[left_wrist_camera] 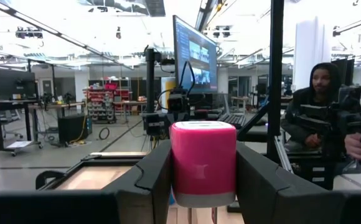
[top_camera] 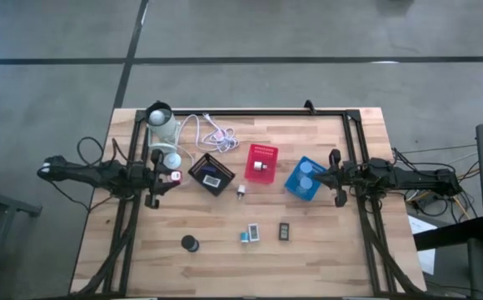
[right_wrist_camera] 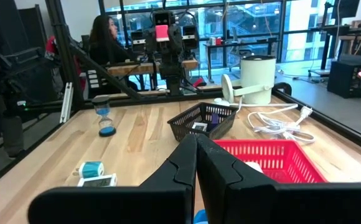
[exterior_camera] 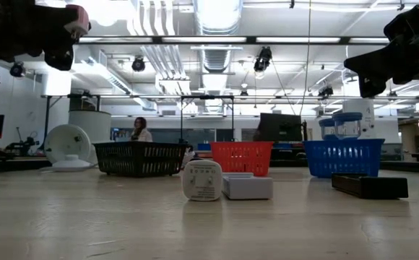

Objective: Pick & Place Office items
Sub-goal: Put the pink charger adapter into the red basket

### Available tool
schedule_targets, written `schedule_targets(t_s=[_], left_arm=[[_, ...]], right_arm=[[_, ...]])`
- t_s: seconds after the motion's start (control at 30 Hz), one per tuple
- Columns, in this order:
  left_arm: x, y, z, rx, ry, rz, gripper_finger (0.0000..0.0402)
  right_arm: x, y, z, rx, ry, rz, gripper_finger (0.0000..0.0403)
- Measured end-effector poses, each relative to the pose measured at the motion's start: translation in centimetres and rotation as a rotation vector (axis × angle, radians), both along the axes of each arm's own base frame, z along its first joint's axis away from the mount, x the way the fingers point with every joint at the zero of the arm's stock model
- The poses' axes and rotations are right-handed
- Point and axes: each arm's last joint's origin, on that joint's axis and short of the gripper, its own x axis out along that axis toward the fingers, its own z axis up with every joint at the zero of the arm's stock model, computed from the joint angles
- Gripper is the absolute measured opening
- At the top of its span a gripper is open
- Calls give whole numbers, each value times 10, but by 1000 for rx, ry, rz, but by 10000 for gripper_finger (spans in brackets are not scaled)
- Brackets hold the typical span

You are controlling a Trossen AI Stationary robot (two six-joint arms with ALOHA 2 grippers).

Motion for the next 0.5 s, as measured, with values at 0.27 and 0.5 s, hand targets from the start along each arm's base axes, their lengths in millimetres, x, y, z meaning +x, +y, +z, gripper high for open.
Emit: schedule_targets(t_s=[0.27, 0.5], left_arm=[[0, 0, 1, -16, -6, -4, 137], [0, 1, 3, -29, -6, 14, 137]], right_arm=[[0, 0, 0, -4, 0, -2, 8], [0, 0, 0, -7, 0, -2, 8]])
